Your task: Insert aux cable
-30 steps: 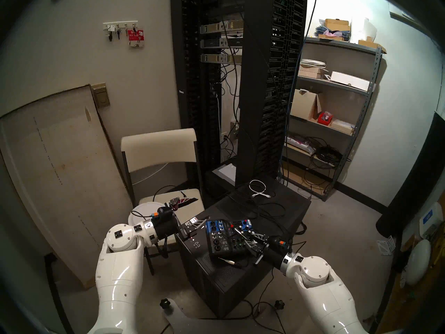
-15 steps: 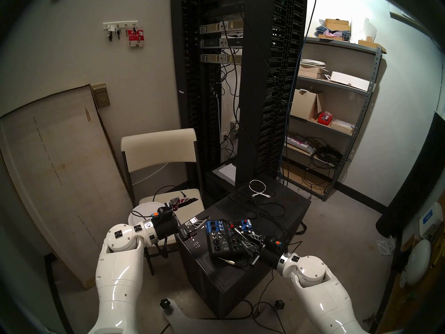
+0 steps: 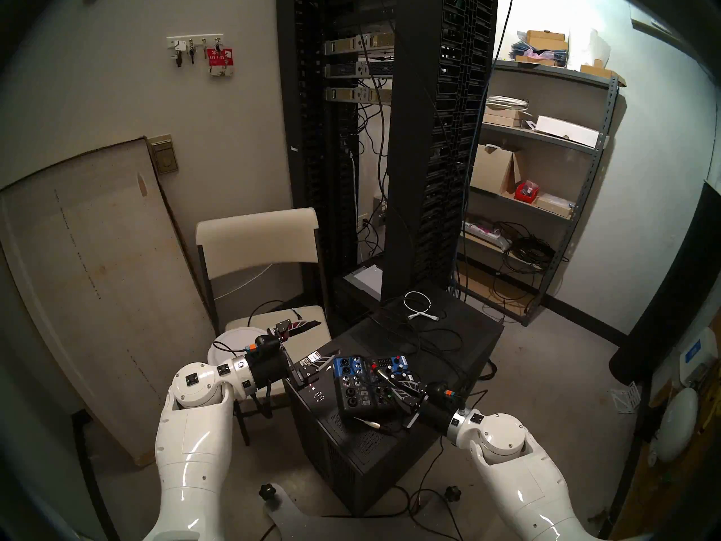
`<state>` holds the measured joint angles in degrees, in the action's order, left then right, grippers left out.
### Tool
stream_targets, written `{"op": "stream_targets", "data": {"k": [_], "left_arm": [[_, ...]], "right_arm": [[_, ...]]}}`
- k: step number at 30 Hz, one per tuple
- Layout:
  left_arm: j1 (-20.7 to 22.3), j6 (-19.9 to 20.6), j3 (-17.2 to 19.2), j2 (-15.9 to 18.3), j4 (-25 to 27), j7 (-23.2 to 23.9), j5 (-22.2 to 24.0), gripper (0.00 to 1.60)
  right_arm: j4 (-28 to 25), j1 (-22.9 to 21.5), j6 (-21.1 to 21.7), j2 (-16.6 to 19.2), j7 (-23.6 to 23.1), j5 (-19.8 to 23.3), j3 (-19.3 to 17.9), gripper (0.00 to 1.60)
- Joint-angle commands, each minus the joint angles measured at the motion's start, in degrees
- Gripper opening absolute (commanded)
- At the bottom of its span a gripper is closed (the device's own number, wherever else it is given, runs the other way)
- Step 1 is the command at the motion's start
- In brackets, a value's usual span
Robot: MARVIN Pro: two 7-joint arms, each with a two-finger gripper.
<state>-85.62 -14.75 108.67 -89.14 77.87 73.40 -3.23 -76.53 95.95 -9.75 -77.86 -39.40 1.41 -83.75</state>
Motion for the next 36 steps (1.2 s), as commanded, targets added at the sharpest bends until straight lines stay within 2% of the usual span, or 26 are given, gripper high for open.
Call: {"op": "stream_targets", "data": {"k": [1, 4, 5, 7, 9, 19, 25, 27, 29, 36], "left_arm": [[0.5, -0.1, -0.1, -0.1, 0.7, 0.0, 0.1, 1.60], [0.6, -0.1, -0.1, -0.2, 0.7, 0.0, 0.1, 1.60], [0.6, -0.1, -0.1, -0.2, 0.7, 0.0, 0.1, 1.60], [0.6, -0.1, 0.0, -0.2, 0.7, 0.1, 0.1, 1.60], [0.6, -0.1, 0.0, -0.2, 0.7, 0.1, 0.1, 1.60], [0.6, -0.1, 0.1, -0.3, 0.7, 0.2, 0.0, 1.60], [0.6, -0.1, 0.2, -0.4, 0.7, 0.3, -0.1, 1.60], [0.7, -0.1, 0.2, -0.4, 0.7, 0.3, -0.2, 1.60], [0.7, -0.1, 0.3, -0.4, 0.7, 0.3, -0.2, 1.60], [1.4, 3.8, -1.0, -2.7, 2.4, 3.1, 2.7, 1.60]], "right_arm": [[-0.9, -0.6, -0.6, -0.2, 0.3, 0.2, -0.3, 0.49], [-0.9, -0.6, -0.8, -0.2, 0.5, 0.2, -0.3, 0.42], [-0.9, -0.6, -0.9, -0.2, 0.5, 0.2, -0.3, 0.28], [-1.0, -0.5, -1.1, -0.2, 0.7, 0.2, -0.4, 0.26], [-1.4, -0.2, -1.6, -0.2, 1.1, 0.0, -0.6, 0.00], [-3.7, 1.4, -4.0, -0.1, 1.8, 0.8, -1.8, 0.00], [-6.7, 3.9, -6.8, -1.0, 2.9, 1.9, -3.3, 0.00], [-7.7, 5.2, -9.9, -1.4, 4.5, 1.0, -3.7, 0.00], [-8.1, 5.5, -10.6, -1.4, 4.4, 1.1, -3.8, 0.00], [-9.5, 8.6, -15.7, -3.5, 6.8, 2.3, -5.2, 0.00]]}}
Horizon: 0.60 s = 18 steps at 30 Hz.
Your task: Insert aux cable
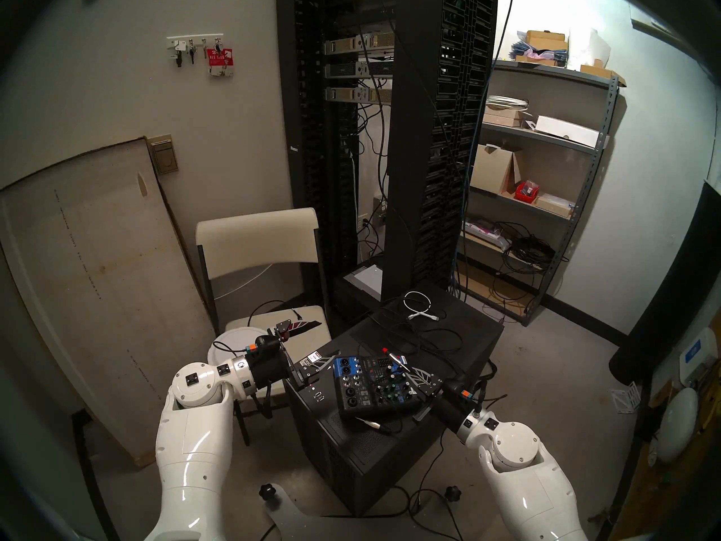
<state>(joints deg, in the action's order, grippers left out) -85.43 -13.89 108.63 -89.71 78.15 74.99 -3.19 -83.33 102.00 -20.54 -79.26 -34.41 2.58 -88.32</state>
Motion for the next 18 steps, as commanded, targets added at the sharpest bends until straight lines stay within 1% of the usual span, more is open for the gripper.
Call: {"op": "stream_targets", "data": {"k": [1, 3, 5, 6, 7, 8, 11, 12, 13, 18], "left_arm": [[1.3, 3.4, -1.2, -2.4, 2.4, 1.6, 2.8, 1.60], [1.7, 4.9, -1.6, -3.3, 2.6, 2.1, 3.8, 1.60], [1.9, 6.0, -2.8, -3.4, 2.5, 2.1, 4.6, 1.60], [2.2, 7.3, -3.1, -3.5, 2.2, 2.5, 5.6, 1.60], [2.3, 7.9, -2.8, -4.2, 2.4, 2.8, 5.5, 1.60], [2.4, 8.7, -4.1, -3.4, 2.1, 2.6, 6.6, 1.60], [2.4, 10.5, -4.2, -4.5, 2.4, 3.3, 6.8, 1.60], [2.5, 10.8, -5.5, -3.4, 2.0, 3.0, 7.9, 1.60], [2.4, 11.9, -5.0, -4.1, 2.2, 3.4, 7.8, 1.60], [1.8, 15.9, -5.8, -4.1, 1.8, 3.8, 9.9, 1.60]], "right_arm": [[-2.9, 2.8, -5.1, -2.1, 1.8, 1.1, -0.6, 0.00], [-3.5, 3.7, -6.2, -2.5, 2.2, 1.2, -0.7, 0.00], [-3.9, 4.4, -7.4, -2.9, 2.7, 1.0, -0.7, 0.00], [-4.2, 4.7, -7.8, -3.1, 2.7, 1.2, -0.7, 0.00], [-4.3, 5.0, -8.7, -3.3, 3.2, 0.8, -0.6, 0.00], [-4.5, 5.1, -9.4, -3.4, 3.4, 0.4, -0.5, 0.00], [-4.9, 5.6, -10.7, -4.2, 4.2, 0.1, -0.3, 0.00], [-5.3, 5.9, -10.7, -4.5, 4.6, -0.2, -0.3, 0.00], [-5.0, 5.9, -12.1, -4.7, 4.9, -0.2, -0.3, 0.00], [-4.5, 6.2, -14.7, -5.5, 6.0, -0.5, 0.1, 0.00]]}}
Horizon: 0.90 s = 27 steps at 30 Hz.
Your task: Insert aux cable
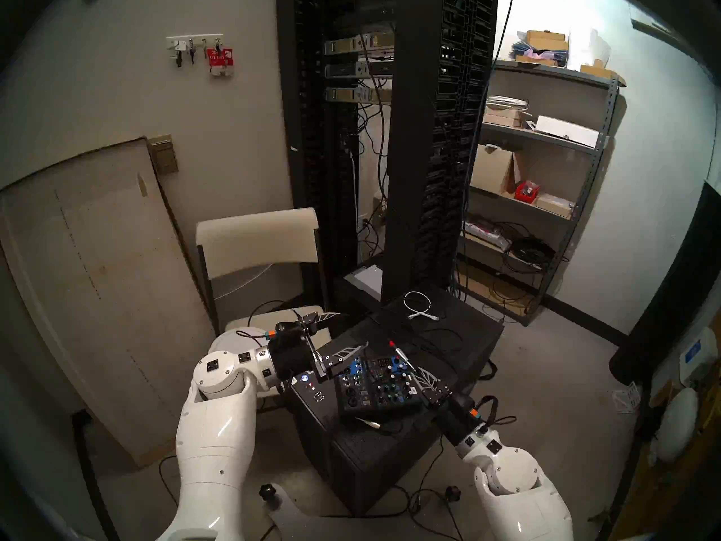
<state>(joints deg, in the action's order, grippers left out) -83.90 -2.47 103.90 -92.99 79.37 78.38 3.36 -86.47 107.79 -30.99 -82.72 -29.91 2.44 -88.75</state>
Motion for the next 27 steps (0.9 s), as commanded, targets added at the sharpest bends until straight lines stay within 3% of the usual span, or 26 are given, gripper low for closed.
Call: {"op": "stream_targets", "data": {"k": [1, 5, 15, 16, 22, 24, 25, 27], "left_arm": [[0.1, 5.2, -1.3, -0.8, 0.6, 0.5, 3.5, 1.60], [-0.5, 8.6, -1.8, -0.7, 0.2, 0.6, 5.2, 1.60], [-0.8, 11.9, 2.0, -0.1, -8.8, 2.7, 7.9, 1.60], [0.3, 11.1, 2.3, 0.5, -11.9, 3.8, 8.4, 1.60], [0.1, 9.2, 4.8, 1.1, -17.8, 4.0, 9.0, 1.60], [1.7, 7.9, 5.8, 1.8, -22.8, 4.6, 9.7, 1.60], [-0.1, 8.9, 6.0, 1.2, -19.8, 3.4, 9.2, 1.60], [2.1, 6.8, 6.5, 2.2, -25.5, 4.1, 9.3, 1.60]], "right_arm": [[-1.4, 0.4, -4.4, -2.2, 1.6, -0.5, 0.6, 0.00], [-1.4, 0.7, -6.6, -2.9, 2.7, -1.1, 0.8, 0.00], [-0.7, -0.9, -7.6, -3.7, 4.1, -2.6, 1.2, 0.00], [-0.6, -1.1, -7.8, -3.8, 4.1, -2.8, 1.3, 0.00], [-0.1, -0.9, -7.8, -3.9, 3.5, -3.0, 2.7, 0.00], [0.0, -0.8, -8.1, -4.0, 3.6, -3.2, 2.9, 0.00], [0.1, -0.8, -8.0, -3.9, 3.5, -3.1, 3.1, 0.00], [0.3, -0.6, -8.0, -3.9, 3.4, -3.2, 3.4, 0.00]]}}
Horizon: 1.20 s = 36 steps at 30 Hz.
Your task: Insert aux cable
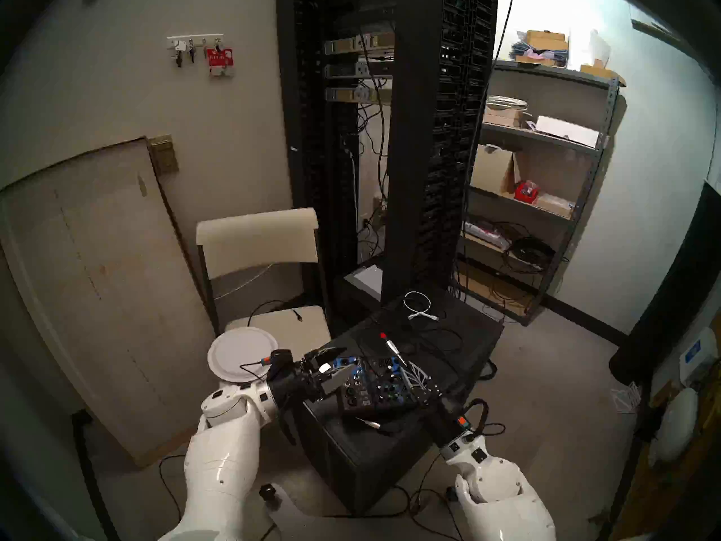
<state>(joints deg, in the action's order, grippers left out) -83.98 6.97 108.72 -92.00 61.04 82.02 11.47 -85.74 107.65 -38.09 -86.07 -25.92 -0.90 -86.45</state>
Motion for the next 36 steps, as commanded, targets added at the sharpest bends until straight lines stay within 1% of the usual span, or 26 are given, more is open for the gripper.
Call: {"op": "stream_targets", "data": {"k": [1, 2, 5, 6, 8, 9, 12, 13, 14, 17, 20, 21, 22, 27, 31, 36], "left_arm": [[1.8, -2.6, 2.0, 1.1, -6.9, 0.2, 1.3, 1.60], [1.5, -2.7, 2.3, 0.9, -6.8, -0.2, 1.3, 1.60], [3.4, -4.4, 2.7, 1.6, -11.2, 0.7, 1.5, 1.60], [3.4, -4.7, 2.7, 1.6, -11.3, 0.8, 1.6, 1.60], [4.9, -6.0, 3.2, 2.0, -14.7, 1.4, 2.1, 1.60], [5.3, -6.2, 3.1, 2.2, -15.3, 1.7, 2.1, 1.59], [7.6, -7.6, 3.4, 2.6, -19.4, 3.0, 2.7, 1.60], [8.6, -8.7, 3.4, 2.8, -21.3, 3.0, 2.9, 1.60], [8.5, -9.1, 3.3, 2.7, -21.1, 3.0, 2.9, 1.60], [10.9, -12.0, 3.4, 3.7, -25.9, 3.0, 2.9, 1.60], [11.9, -13.7, 3.6, 4.5, -28.1, 3.0, 3.6, 1.60], [10.6, -13.5, 3.4, 4.5, -26.0, 3.0, 4.6, 1.60], [12.3, -14.2, 3.6, 5.0, -28.3, 3.0, 4.5, 1.60], [12.4, -15.2, 2.6, 5.6, -26.8, 3.0, 6.9, 1.60], [11.4, -14.6, 1.1, 5.7, -24.2, 3.0, 9.9, 1.60], [9.6, -12.8, -2.0, 5.6, -20.1, 3.0, 14.2, 1.60]], "right_arm": [[-0.4, -0.4, -0.9, -0.5, -0.6, 0.1, 1.2, 0.00], [-0.3, -0.4, -1.0, -0.6, -0.6, 0.1, 1.3, 0.00], [-0.1, -0.4, -0.9, -0.5, -0.7, 0.1, 1.5, 0.00], [0.0, -0.4, -0.9, -0.5, -0.7, 0.1, 1.6, 0.00], [0.2, -0.5, -1.0, -0.5, -0.8, 0.1, 1.6, 0.00], [0.4, -0.6, -1.0, -0.5, -0.8, 0.0, 1.6, 0.00], [0.8, -0.8, -1.0, -0.5, -0.9, 0.1, 1.6, 0.00], [0.9, -0.8, -0.9, -0.5, -1.0, 0.1, 1.6, 0.00], [1.0, -0.9, -0.9, -0.5, -1.1, 0.1, 1.6, 0.00], [1.4, -1.0, -0.9, -0.5, -1.2, 0.1, 1.6, 0.00], [1.7, -1.2, -1.0, -0.5, -1.2, 0.0, 1.6, 0.00], [1.8, -1.2, -1.0, -0.5, -1.2, 0.0, 1.6, 0.00], [1.9, -1.3, -1.1, -0.5, -1.3, 0.0, 1.6, 0.00], [2.4, -1.6, -1.0, -0.5, -1.4, 0.1, 1.5, 0.00], [3.2, -1.8, -1.1, -0.5, -1.5, -0.1, 1.7, 0.00], [4.1, -2.2, -1.2, -0.7, -1.6, -0.2, 2.0, 0.00]]}}
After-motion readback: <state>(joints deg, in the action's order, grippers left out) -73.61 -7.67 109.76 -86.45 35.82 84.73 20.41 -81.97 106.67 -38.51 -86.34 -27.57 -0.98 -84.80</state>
